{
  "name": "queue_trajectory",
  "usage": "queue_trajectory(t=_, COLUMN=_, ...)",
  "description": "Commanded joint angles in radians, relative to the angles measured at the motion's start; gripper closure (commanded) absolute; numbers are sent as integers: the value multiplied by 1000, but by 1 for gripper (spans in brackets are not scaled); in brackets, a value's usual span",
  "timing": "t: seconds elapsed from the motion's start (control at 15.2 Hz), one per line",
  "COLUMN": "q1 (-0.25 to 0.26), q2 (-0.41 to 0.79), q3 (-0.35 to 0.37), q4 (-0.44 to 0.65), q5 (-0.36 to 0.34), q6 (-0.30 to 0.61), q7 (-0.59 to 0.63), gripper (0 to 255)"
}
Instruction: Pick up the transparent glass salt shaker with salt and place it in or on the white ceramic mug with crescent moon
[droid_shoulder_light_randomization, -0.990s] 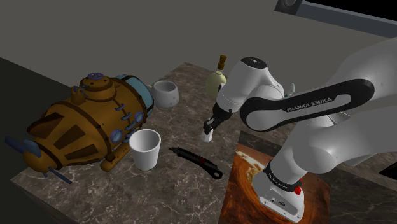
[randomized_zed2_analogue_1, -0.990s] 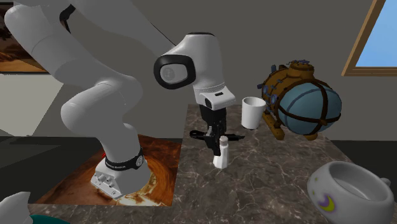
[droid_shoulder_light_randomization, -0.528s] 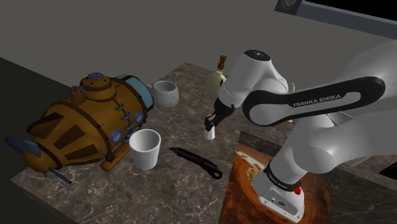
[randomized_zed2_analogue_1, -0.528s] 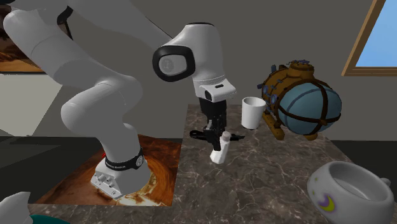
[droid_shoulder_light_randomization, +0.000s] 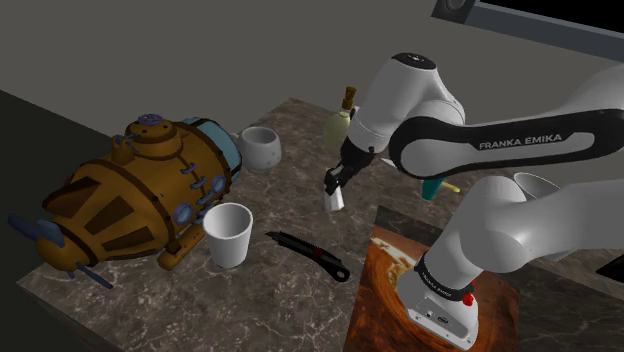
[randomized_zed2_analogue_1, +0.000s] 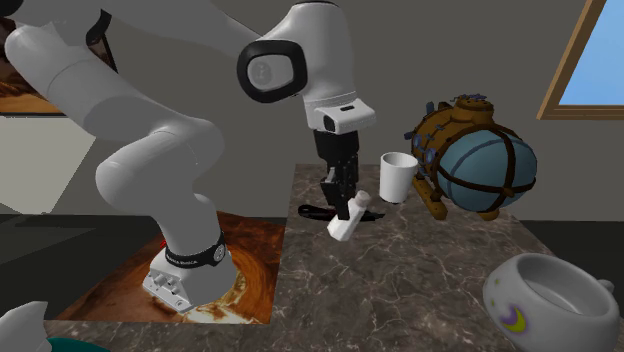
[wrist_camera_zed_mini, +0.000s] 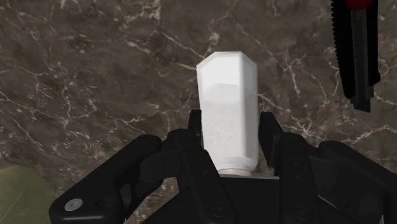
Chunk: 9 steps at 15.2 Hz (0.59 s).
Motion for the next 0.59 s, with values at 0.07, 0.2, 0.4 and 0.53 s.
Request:
queue_trajectory(t=0.07, q1=-3, q2=-25, q3=-11, q4=29, q5=-6, q6=-55, q7=-6, gripper=255)
queue_trajectory(t=0.2, q1=-4, q2=-37, q3=-16, q4=51, q5=-10, q6=-88, q7=-8, gripper=255)
queue_trajectory(t=0.4, q1=-7, q2=-51, q3=-23, q4=85, q5=-15, q6=-135, q7=-11, gripper=255)
queue_trajectory(t=0.53, q1=-9, q2=-58, q3=-27, q4=108, q5=-19, q6=-166, q7=-13, gripper=255)
